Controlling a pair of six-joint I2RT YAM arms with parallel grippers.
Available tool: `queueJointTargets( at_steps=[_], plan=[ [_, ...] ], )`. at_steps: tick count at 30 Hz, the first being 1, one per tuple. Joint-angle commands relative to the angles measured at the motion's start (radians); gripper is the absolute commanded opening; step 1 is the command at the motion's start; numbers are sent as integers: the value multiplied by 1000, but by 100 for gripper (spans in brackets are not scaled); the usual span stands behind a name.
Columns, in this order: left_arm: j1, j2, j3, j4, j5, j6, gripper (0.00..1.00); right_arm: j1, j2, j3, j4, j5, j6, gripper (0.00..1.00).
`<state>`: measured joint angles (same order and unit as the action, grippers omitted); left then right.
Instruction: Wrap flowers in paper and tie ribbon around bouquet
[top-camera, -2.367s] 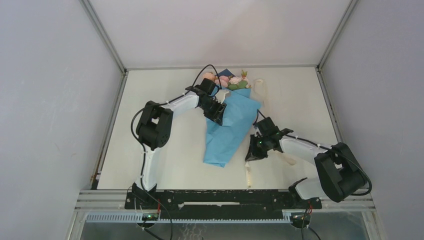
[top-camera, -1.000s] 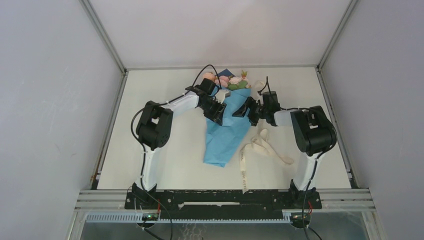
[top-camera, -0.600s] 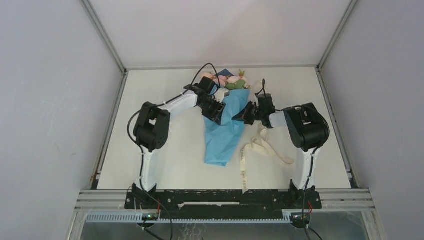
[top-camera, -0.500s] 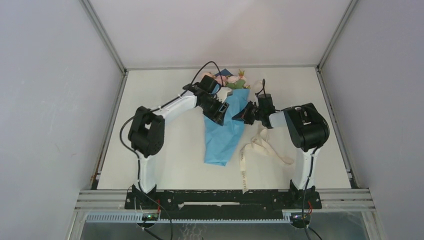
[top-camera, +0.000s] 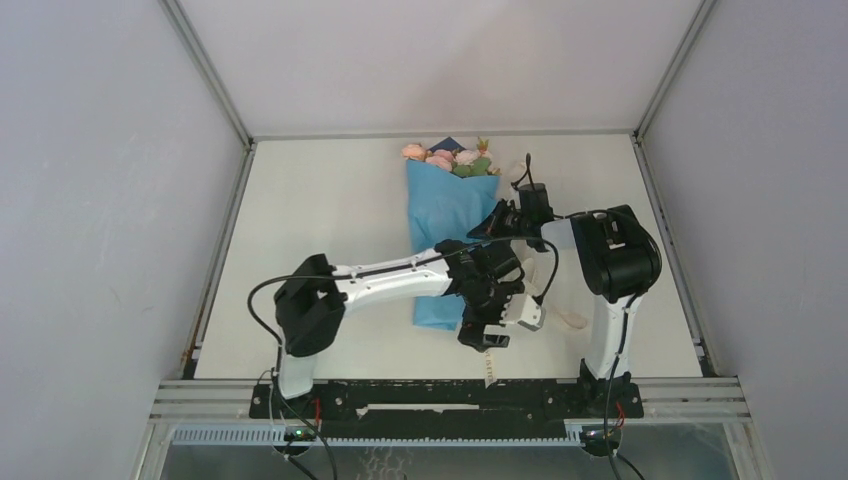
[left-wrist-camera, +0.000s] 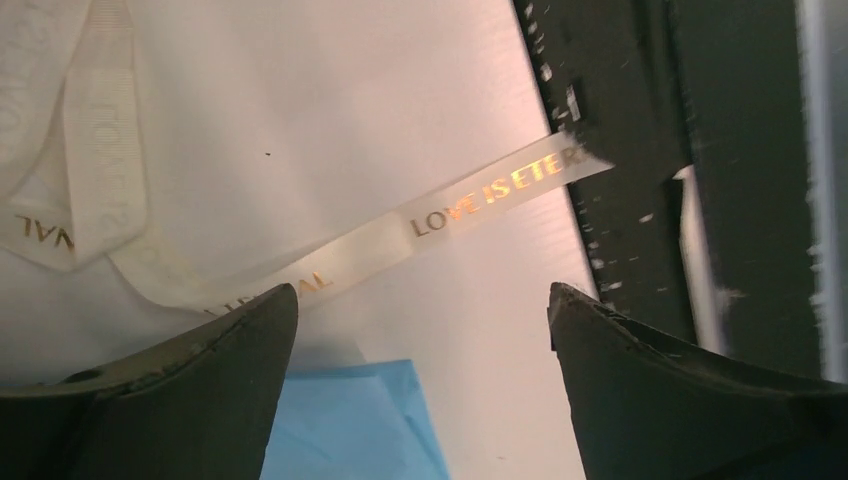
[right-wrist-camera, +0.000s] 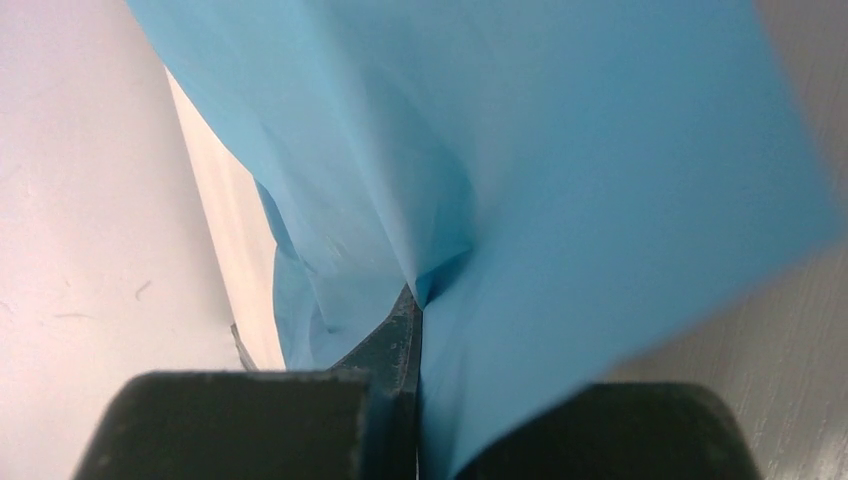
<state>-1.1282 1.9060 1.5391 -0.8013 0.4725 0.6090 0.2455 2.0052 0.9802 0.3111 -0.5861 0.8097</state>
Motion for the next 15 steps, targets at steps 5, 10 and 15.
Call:
queueJointTargets(
  at_steps=[5,10,15],
  plan=[
    [-2,105,56,-70,-187,615,100,13,-17,41,-86,27,-127,0],
    [-3,143,52,-13,-248,706,100,21,-22,41,-98,43,-142,0],
    [-20,213,86,-7,-273,687,99,19,-25,41,-104,41,-152,0]
  ],
)
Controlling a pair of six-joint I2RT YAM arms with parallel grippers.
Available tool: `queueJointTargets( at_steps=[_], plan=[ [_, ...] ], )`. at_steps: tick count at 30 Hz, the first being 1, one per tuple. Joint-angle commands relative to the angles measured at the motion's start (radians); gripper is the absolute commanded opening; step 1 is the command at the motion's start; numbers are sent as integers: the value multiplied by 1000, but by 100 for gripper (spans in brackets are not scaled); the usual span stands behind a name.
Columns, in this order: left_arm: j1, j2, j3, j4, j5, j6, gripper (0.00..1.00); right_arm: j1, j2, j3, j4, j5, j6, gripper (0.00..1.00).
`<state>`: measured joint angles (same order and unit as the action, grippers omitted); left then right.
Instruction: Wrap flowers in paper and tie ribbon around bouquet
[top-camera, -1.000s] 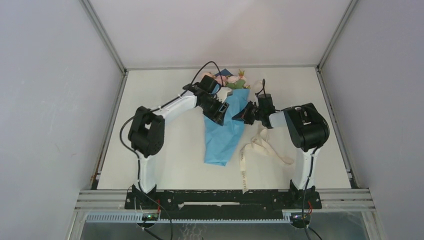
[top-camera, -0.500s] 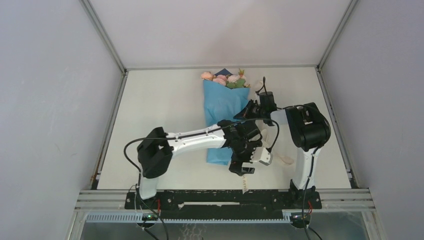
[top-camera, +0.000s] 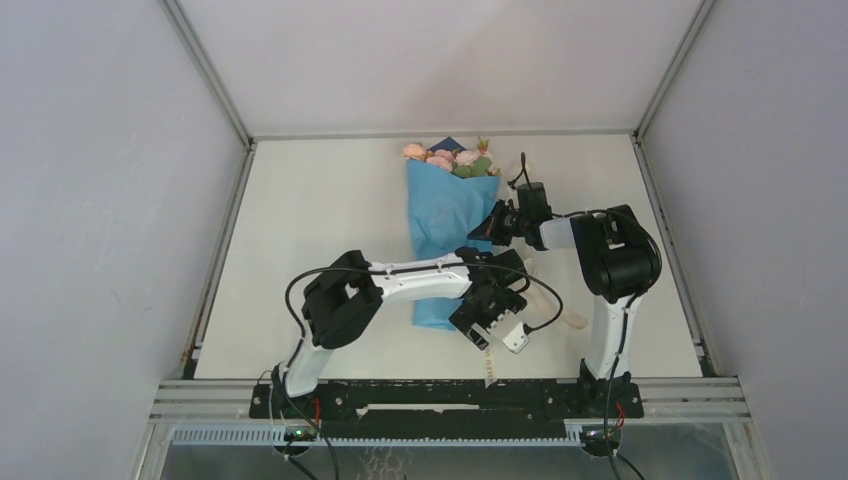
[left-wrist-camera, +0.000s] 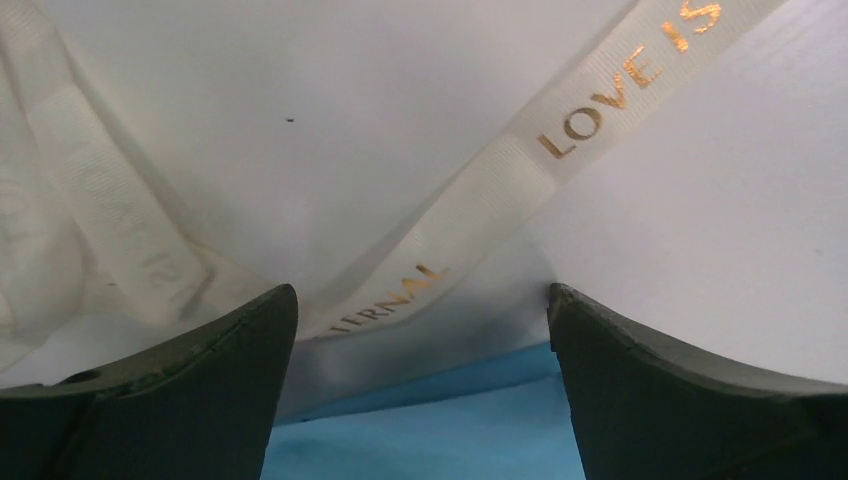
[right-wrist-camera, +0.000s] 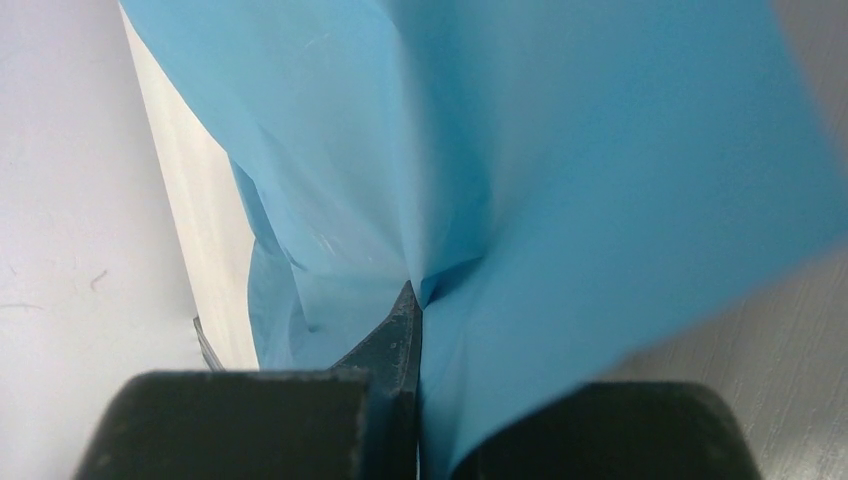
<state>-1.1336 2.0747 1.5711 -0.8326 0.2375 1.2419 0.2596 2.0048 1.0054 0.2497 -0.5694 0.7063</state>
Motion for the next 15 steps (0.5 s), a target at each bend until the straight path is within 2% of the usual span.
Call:
queueJointTargets(
  at_steps=[1,5,11,12,13,14,15],
  plan=[
    [-19,54,50,25,-45,48,97,5,-28,16,-49,27,-53,0],
    [-28,71,22,43,-68,41,82,6,-45,19,-79,44,-78,0],
    [-37,87,-12,47,-140,41,39,8,-51,20,-89,46,-93,0],
    [-40,85,-18,50,-155,38,30,7,-50,20,-84,44,-91,0],
    [-42,82,-26,64,-167,15,12,5,-48,21,-78,40,-87,0],
    [-43,78,-33,88,-180,-16,2,6,-48,20,-74,36,-80,0],
    [-42,67,-42,121,-188,-51,0,4,-50,21,-73,33,-71,0]
  ],
)
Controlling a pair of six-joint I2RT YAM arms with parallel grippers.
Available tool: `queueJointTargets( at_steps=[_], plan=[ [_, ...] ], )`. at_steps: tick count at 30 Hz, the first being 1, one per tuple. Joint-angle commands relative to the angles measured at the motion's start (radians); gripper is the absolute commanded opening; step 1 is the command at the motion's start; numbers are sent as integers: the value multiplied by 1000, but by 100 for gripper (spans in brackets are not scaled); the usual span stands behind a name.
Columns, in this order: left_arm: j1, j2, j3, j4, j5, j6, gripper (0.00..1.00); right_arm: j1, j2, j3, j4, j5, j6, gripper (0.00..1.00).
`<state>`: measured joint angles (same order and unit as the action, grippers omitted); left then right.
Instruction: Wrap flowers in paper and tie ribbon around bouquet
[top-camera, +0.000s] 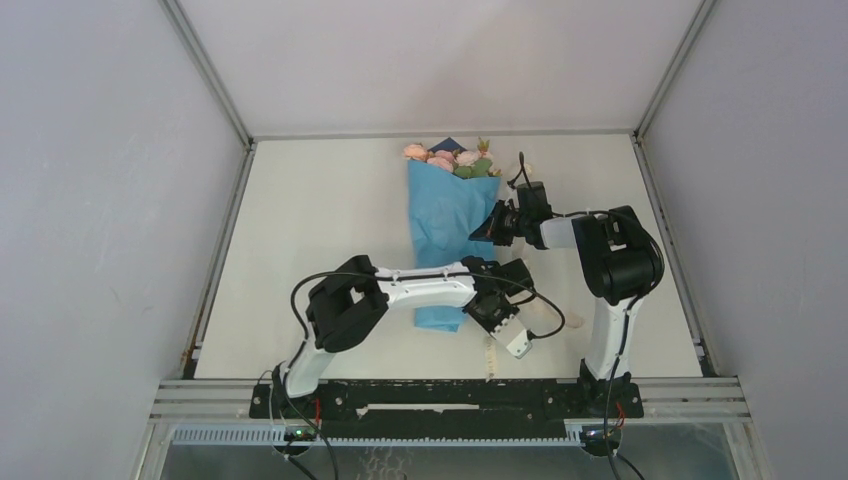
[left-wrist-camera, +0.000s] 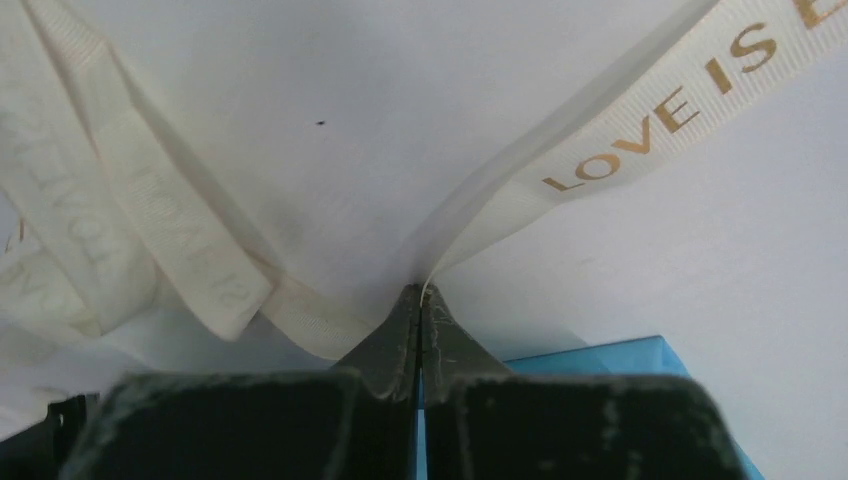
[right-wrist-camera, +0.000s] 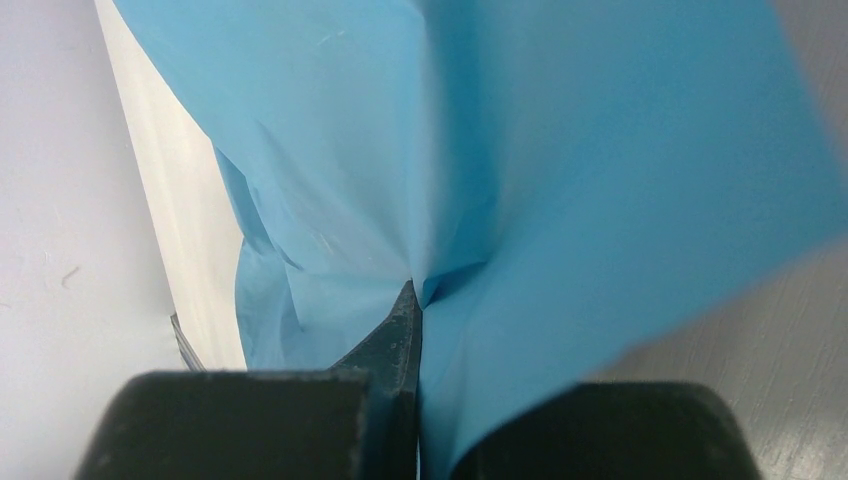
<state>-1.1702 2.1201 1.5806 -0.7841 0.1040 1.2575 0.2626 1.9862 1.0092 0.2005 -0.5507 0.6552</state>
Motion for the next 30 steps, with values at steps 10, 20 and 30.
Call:
queueJointTargets(
  at_steps=[10,20,30],
  plan=[
    [-19,-250,-124,-179,417,-369,0,-4,-150,16,-72,-37,73,0],
    [228,-433,-451,-236,506,-363,0,-50,-221,30,-178,-85,30,0],
    [620,-451,-525,-256,575,-265,0,-58,-241,55,-247,-110,12,0]
  ],
)
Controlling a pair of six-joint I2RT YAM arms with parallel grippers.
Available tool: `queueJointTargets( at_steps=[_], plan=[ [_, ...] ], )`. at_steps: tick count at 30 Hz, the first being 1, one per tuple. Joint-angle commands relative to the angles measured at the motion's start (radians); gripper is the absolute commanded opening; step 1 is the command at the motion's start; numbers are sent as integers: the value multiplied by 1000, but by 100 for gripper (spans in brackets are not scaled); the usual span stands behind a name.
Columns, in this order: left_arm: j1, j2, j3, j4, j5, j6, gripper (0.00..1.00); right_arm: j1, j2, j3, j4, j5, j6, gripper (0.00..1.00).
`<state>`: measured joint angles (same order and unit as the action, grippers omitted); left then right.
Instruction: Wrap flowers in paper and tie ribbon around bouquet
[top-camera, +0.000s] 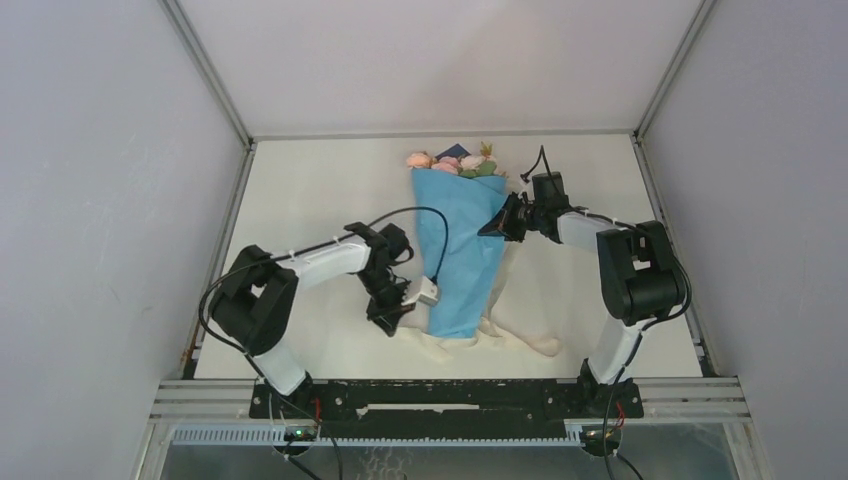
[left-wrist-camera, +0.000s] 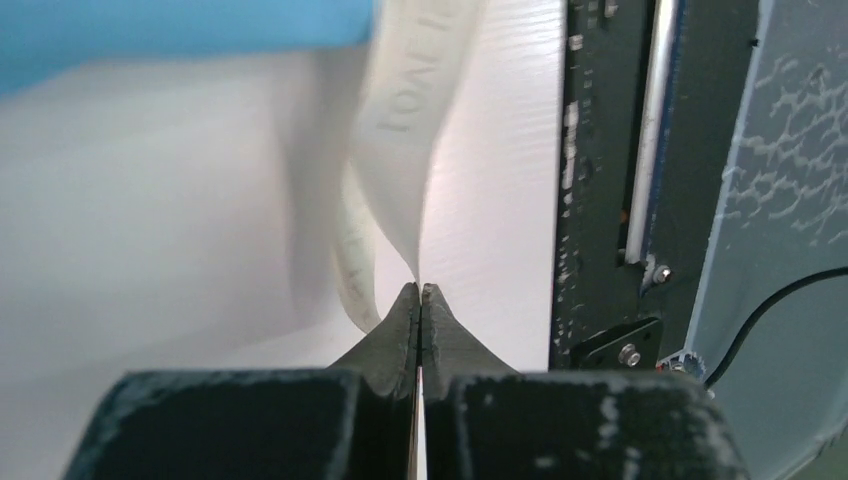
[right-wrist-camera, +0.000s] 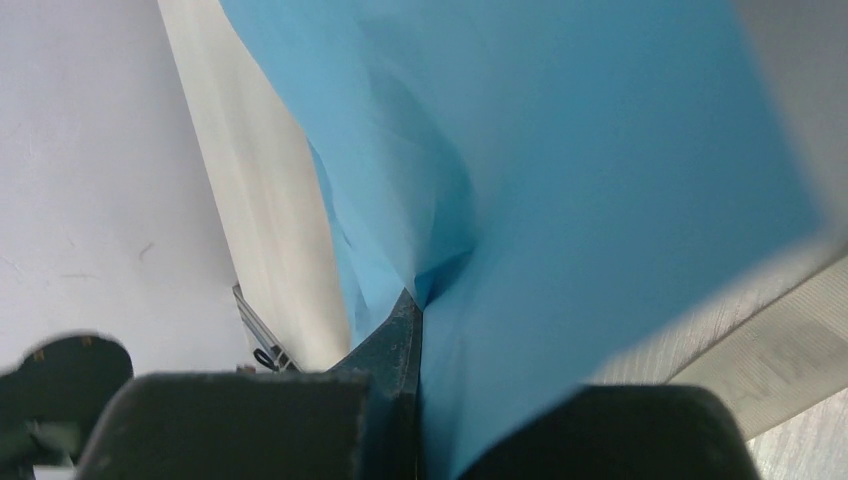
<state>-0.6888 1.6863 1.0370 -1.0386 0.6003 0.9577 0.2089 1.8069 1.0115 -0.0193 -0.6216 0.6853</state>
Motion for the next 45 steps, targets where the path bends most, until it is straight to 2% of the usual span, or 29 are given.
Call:
queueJointTargets(
  at_steps=[1,5,8,10,13,17,19,21,24,26,30,33,35,37,39,41,45],
  plan=[
    [186,0,45,11,79,25,0,-4,-66,59,-34,-39,-18,0],
    [363,73,154,148,57,-105,0,4,-89,75,-73,-41,-28,0],
    [457,99,222,337,37,-273,0,10,-112,76,-99,-40,-38,0],
    [488,97,257,452,-13,-402,0,20,-118,76,-120,-37,-46,0],
    [503,76,335,575,-48,-506,0,48,-119,76,-149,-22,-64,0],
    [514,36,462,600,-56,-618,0,71,-118,60,-151,-3,-74,0],
    [520,15,539,570,-62,-677,0,79,-113,56,-152,4,-77,0],
    [519,-13,605,510,-10,-708,0,91,-106,51,-157,9,-82,0],
    [505,-66,617,481,101,-783,0,113,-100,28,-137,22,-74,0],
    [478,-100,621,422,174,-783,0,135,-97,6,-118,45,-69,0],
    [402,-157,638,345,233,-790,0,165,-81,-25,-94,74,-61,0],
    [327,-184,599,370,283,-822,0,182,-74,-42,-89,100,-60,0],
    [257,-167,516,429,271,-832,0,188,-67,-44,-92,118,-63,0],
    [208,-100,471,492,197,-866,0,189,-59,-44,-95,130,-60,0],
    [183,23,487,506,186,-908,0,191,-55,-44,-100,142,-57,2],
    [168,152,527,507,210,-941,0,191,-56,-46,-101,149,-54,8],
    [145,339,589,497,135,-947,0,190,-90,-63,-101,166,-54,23]
  ],
)
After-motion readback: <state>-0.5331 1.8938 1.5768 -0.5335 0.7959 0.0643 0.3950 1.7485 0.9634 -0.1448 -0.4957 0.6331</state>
